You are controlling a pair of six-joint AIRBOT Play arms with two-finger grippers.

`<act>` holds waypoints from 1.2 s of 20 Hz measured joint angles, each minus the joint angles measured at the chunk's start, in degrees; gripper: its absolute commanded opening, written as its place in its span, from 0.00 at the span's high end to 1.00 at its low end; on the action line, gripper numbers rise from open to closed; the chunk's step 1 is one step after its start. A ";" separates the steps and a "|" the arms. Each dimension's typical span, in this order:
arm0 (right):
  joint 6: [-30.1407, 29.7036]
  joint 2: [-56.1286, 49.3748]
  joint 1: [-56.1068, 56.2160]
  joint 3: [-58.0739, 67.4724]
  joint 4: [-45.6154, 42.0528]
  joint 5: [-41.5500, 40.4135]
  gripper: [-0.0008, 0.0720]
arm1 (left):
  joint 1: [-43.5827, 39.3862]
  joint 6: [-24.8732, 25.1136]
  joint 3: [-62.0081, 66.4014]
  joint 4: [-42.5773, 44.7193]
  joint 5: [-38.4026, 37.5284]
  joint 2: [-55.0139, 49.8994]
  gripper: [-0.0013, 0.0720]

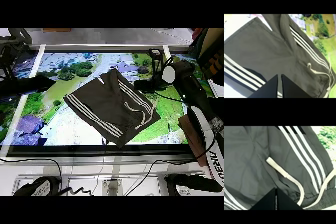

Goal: Fold the clothes and pants, and hang the long-sleeved shirts on hangers.

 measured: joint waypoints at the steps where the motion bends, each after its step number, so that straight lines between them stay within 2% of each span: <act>1: 0.00 0.00 0.00 0.00 0.00 0.00 0.96 | 0.00 0.00 0.00 -0.02 0.00 0.00 0.91; 19: -0.31 0.04 -0.17 0.00 -0.22 -2.16 0.96 | 0.00 -0.02 0.00 0.00 -0.02 0.00 0.91; 24: -4.57 0.74 -0.24 -0.24 -0.37 -1.27 0.96 | 0.00 -0.17 0.00 -0.02 0.00 0.00 0.91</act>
